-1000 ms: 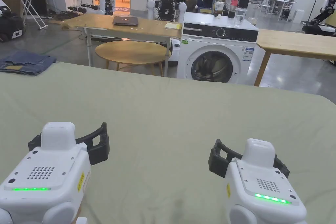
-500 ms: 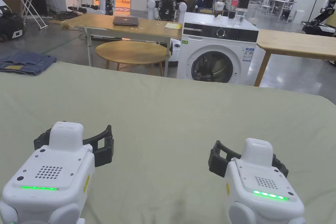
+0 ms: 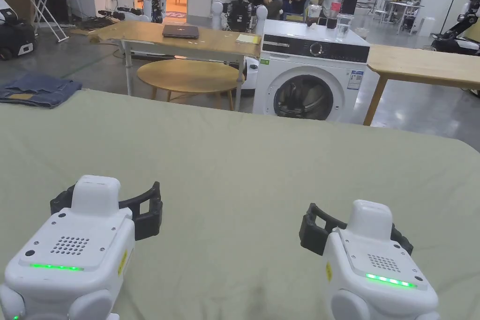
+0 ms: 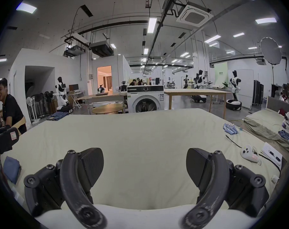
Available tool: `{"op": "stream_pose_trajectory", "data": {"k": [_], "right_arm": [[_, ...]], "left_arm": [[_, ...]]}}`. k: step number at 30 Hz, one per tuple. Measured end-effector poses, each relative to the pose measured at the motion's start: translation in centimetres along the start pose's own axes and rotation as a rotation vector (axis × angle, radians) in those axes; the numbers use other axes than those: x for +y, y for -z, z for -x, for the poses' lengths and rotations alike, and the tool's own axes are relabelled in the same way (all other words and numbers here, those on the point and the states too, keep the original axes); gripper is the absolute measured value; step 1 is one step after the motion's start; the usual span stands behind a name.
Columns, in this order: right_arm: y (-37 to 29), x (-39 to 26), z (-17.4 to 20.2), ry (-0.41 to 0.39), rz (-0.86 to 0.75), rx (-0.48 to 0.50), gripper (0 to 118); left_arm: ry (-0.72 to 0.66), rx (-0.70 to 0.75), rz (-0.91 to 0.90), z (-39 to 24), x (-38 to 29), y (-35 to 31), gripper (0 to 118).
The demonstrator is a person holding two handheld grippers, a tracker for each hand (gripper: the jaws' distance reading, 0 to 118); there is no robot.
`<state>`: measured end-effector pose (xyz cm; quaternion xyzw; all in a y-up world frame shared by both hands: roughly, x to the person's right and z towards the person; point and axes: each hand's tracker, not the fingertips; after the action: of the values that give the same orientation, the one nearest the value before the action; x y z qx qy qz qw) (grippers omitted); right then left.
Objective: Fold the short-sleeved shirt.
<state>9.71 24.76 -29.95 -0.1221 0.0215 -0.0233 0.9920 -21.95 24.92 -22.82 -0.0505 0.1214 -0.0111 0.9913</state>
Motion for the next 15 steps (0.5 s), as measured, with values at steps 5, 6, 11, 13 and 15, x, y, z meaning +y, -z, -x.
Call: {"op": "stream_pose_trajectory", "data": {"k": [5,6,11,13,15], "right_arm": [[-0.01,0.01,0.23,-0.005,-0.009,0.004,103],[-0.02,0.00,0.26,-0.004,-0.006,0.008,103],[-0.10,-0.04,0.41,0.003,-0.005,0.008,103],[-0.09,-0.07,0.44,0.008,-0.006,0.002,103],[-0.07,-0.10,0.43,0.007,-0.005,-0.001,103]], "left_arm": [[-0.017,-0.003,0.004,0.25,0.01,0.16,92],[-0.020,-0.005,0.006,0.33,0.02,0.17,92],[-0.026,-0.001,0.007,0.58,0.11,0.19,92],[-0.031,-0.005,0.011,0.70,0.20,0.25,92],[-0.032,-0.011,0.009,0.74,0.23,0.21,92]]}}
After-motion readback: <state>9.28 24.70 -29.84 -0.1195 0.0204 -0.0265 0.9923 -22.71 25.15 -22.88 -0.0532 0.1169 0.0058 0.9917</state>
